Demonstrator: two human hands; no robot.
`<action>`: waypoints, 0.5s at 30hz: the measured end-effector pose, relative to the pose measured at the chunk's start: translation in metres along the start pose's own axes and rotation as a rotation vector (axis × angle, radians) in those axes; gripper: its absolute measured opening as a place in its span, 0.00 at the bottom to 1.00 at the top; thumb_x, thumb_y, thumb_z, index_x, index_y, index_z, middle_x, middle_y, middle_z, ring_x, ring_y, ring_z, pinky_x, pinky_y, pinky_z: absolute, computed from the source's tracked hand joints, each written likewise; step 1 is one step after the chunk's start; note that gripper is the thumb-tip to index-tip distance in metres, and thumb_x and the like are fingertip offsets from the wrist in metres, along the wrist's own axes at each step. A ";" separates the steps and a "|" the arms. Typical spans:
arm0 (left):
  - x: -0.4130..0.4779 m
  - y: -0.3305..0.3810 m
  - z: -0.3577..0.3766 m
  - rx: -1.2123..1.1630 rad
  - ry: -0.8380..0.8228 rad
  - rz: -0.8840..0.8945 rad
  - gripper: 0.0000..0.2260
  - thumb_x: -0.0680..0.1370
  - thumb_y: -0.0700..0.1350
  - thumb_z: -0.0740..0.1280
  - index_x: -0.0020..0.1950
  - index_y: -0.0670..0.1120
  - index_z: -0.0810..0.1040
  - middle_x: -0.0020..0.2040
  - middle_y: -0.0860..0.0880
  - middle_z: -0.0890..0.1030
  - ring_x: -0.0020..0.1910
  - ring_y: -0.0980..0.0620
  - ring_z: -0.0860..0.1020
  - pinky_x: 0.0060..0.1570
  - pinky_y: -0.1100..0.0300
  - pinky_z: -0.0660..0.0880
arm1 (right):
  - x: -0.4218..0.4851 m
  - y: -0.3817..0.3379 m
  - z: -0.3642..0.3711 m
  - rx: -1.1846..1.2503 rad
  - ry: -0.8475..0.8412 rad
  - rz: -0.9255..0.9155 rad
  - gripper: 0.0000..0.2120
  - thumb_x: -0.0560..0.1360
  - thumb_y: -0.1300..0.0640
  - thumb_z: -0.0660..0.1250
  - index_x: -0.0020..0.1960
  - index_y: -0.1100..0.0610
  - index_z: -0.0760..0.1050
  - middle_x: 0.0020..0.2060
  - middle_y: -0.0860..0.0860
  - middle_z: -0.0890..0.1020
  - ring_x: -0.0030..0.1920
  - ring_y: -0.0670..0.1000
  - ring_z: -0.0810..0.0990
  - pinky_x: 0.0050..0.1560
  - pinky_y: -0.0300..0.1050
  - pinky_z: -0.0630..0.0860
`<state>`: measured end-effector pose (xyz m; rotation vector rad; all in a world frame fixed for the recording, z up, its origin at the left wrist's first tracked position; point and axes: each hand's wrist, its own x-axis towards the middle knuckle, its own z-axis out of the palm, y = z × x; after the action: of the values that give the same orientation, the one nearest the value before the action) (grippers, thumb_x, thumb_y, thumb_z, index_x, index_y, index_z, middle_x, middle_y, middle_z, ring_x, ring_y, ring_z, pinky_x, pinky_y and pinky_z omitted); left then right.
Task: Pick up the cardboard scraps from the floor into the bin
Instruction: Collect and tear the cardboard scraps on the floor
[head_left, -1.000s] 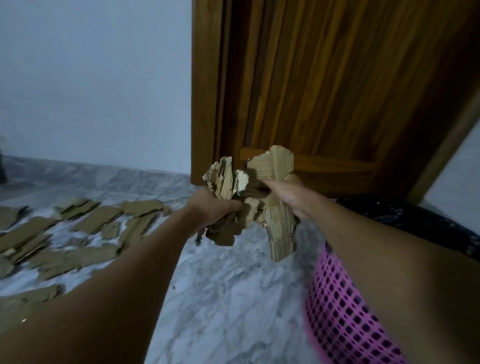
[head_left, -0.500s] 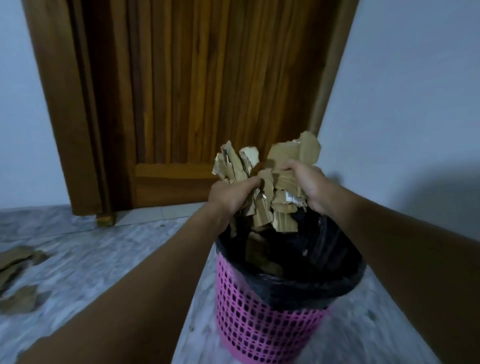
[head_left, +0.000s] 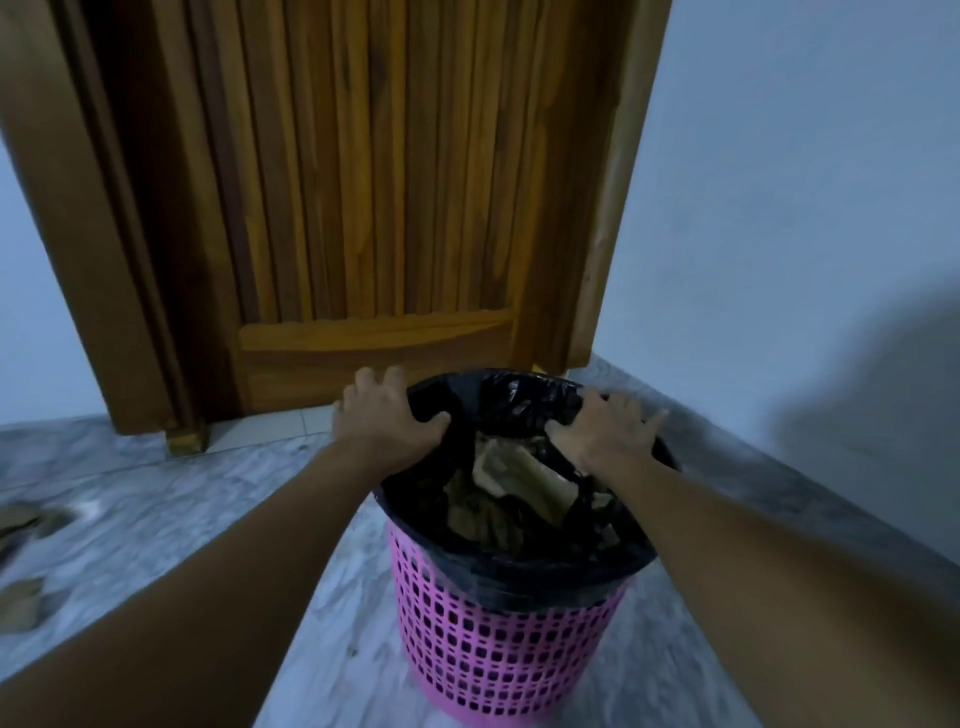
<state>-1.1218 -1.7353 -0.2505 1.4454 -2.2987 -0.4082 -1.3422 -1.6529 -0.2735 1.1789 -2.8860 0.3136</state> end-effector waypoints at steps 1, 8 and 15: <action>0.002 -0.005 -0.001 0.015 -0.045 -0.106 0.36 0.74 0.60 0.67 0.74 0.42 0.59 0.69 0.38 0.63 0.69 0.37 0.65 0.65 0.46 0.68 | 0.002 0.003 0.003 -0.115 -0.038 0.048 0.42 0.74 0.28 0.56 0.79 0.50 0.52 0.78 0.60 0.55 0.77 0.64 0.52 0.70 0.74 0.46; -0.013 -0.023 -0.009 -0.546 -0.344 -0.445 0.07 0.78 0.35 0.59 0.54 0.32 0.70 0.43 0.37 0.77 0.42 0.37 0.81 0.44 0.45 0.82 | 0.016 0.005 0.005 0.022 -0.035 0.078 0.40 0.68 0.39 0.68 0.74 0.55 0.61 0.68 0.63 0.68 0.65 0.66 0.70 0.60 0.62 0.74; -0.020 -0.079 -0.038 -0.679 -0.032 -0.626 0.09 0.78 0.35 0.60 0.56 0.34 0.74 0.42 0.37 0.79 0.35 0.39 0.80 0.23 0.47 0.78 | 0.008 -0.068 -0.005 0.144 -0.054 -0.116 0.29 0.73 0.40 0.68 0.65 0.57 0.70 0.61 0.58 0.74 0.59 0.61 0.75 0.53 0.50 0.75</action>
<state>-1.0337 -1.7520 -0.2552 1.7177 -1.4258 -1.2466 -1.3007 -1.7050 -0.2552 1.3906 -2.8661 0.5019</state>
